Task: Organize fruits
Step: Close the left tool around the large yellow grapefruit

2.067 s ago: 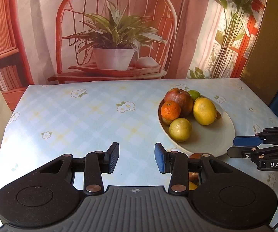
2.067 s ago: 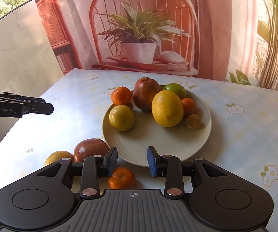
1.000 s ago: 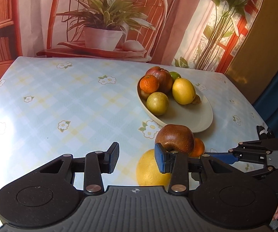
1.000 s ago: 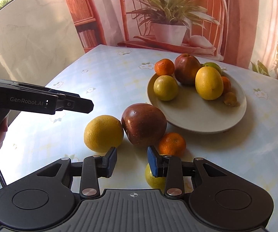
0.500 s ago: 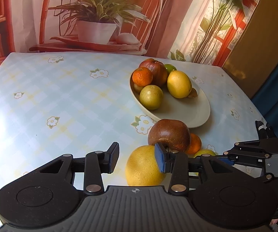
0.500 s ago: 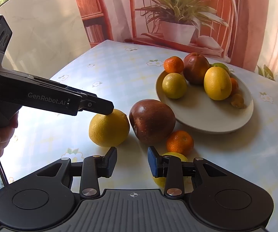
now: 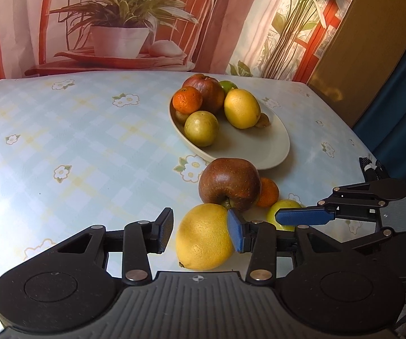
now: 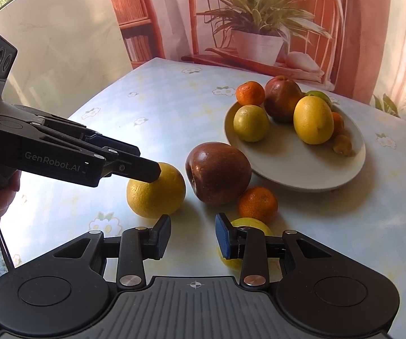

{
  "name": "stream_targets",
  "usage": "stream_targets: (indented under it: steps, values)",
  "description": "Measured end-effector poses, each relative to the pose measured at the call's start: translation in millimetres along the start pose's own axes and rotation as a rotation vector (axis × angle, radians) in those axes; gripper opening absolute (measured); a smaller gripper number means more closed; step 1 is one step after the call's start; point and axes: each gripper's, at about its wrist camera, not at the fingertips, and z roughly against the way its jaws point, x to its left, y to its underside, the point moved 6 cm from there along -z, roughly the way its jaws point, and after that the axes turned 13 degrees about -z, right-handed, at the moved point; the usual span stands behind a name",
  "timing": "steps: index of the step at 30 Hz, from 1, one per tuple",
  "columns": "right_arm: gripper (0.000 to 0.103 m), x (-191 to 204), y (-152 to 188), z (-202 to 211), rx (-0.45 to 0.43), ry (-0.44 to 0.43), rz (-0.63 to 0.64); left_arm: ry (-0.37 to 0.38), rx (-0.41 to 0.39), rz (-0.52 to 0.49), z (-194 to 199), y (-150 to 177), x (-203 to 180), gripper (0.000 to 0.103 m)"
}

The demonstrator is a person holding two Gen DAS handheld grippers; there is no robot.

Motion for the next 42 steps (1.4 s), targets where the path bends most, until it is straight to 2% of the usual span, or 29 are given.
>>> stream_targets:
  steps: [5,12,13,16,18,22,26,34,38,40,42]
  values:
    - [0.032,-3.2,0.9,7.9,-0.005,0.010,0.011,0.039,0.018,-0.057,-4.6,3.4,-14.5,0.044]
    - [0.034,-3.4,0.0,11.8,-0.010,0.012,0.008,0.038,0.032,-0.092,-3.3,5.3,-19.9,0.044]
    - [0.036,-2.9,-0.1,11.5,-0.010,0.010,0.009,0.053,0.033,-0.081,-2.3,4.9,-17.8,0.044]
    - [0.036,-2.0,0.0,10.3,-0.005,0.006,0.016,0.076,-0.007,0.050,2.9,2.1,-1.4,0.044]
    - [0.036,-0.6,0.8,8.6,0.001,0.005,0.025,0.066,-0.020,0.112,3.6,1.1,9.5,0.042]
    - [0.036,6.3,1.6,5.7,0.010,0.002,0.053,0.007,-0.001,0.148,-4.5,0.8,20.3,0.037]
    - [0.036,11.2,2.6,2.5,0.023,0.001,0.080,0.018,-0.008,0.162,-8.7,-2.4,19.7,0.035]
    - [0.037,15.8,4.7,-2.5,0.046,0.005,0.123,0.115,0.017,0.060,-12.3,-5.8,-4.1,0.035]
    - [0.039,18.6,7.2,-5.1,0.060,0.013,0.190,0.151,0.031,0.029,-17.9,-6.0,-13.7,0.035]
    - [0.045,19.8,7.1,-4.9,0.061,0.017,0.222,0.157,0.038,0.029,-20.4,-7.4,-14.5,0.035]
    - [0.047,22.1,5.8,-4.1,0.054,0.011,0.249,0.160,0.041,0.025,-21.6,-7.5,-14.3,0.036]
